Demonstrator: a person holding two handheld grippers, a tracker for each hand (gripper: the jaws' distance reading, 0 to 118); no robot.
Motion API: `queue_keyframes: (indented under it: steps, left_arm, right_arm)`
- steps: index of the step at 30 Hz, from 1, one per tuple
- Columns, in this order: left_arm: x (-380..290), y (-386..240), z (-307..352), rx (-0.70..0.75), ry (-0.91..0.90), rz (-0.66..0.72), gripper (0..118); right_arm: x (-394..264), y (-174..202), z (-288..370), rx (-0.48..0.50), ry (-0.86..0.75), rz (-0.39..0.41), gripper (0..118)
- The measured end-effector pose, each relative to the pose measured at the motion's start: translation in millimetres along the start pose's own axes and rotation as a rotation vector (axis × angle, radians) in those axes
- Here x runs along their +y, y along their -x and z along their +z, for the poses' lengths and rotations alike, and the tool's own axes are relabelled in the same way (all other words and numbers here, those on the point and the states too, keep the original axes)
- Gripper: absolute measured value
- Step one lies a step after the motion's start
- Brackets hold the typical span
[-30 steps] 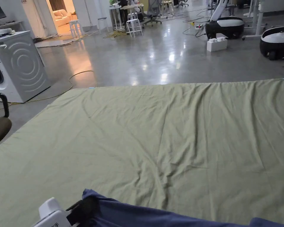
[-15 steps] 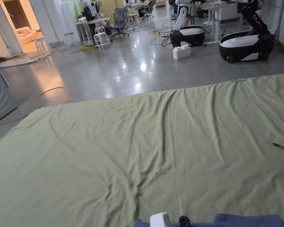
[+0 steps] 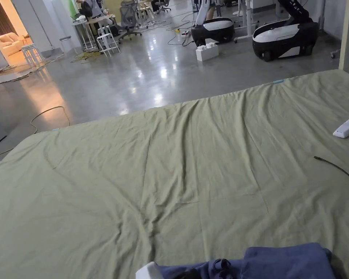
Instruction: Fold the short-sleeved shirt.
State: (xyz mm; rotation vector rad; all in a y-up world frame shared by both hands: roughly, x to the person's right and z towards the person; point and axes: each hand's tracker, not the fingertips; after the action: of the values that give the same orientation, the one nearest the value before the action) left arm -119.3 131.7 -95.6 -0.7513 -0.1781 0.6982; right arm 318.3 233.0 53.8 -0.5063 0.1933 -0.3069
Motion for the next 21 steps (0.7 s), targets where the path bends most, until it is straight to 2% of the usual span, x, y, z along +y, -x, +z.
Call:
queue_keyframes:
  steps: [2, 5, 10, 11, 12, 14, 15, 17, 21]
  left_arm:
    - [-15, -2, -29, -0.044, 0.093, 0.029, 4]
    - [-37, -10, -62, 0.007, 0.191, -0.04, 3]
    - [-16, -5, -33, -0.026, 0.088, -0.012, 7]
    - [-10, -2, -21, 0.006, 0.026, -0.029, 22]
    - [-1, 7, -4, 0.03, -0.036, -0.013, 42]
    - [18, 34, 23, -0.007, -0.094, 0.095, 84]
    - [26, 52, 35, -0.036, -0.11, 0.167, 88]
    - [34, 85, 53, -0.08, -0.148, 0.297, 88]
    - [27, 129, 62, -0.008, -0.18, 0.422, 86]
  right_arm:
    - [-1, 1, 2, -0.013, 0.0, 0.014, 0]
    - [0, 2, 9, -0.018, -0.009, 0.009, 0]
    - [-5, 1, 6, -0.026, 0.004, 0.007, 0]
    - [-5, 1, 5, -0.023, 0.012, 0.01, 0]
    - [-5, 2, 4, -0.021, 0.016, 0.015, 0]
    - [-4, 6, 1, -0.009, 0.023, 0.018, 0]
    - [-4, 6, -1, 0.004, 0.027, 0.015, 0]
    - [-4, 8, -4, 0.018, 0.037, 0.012, 0]
    - [-5, 16, -3, 0.042, 0.037, 0.021, 0]
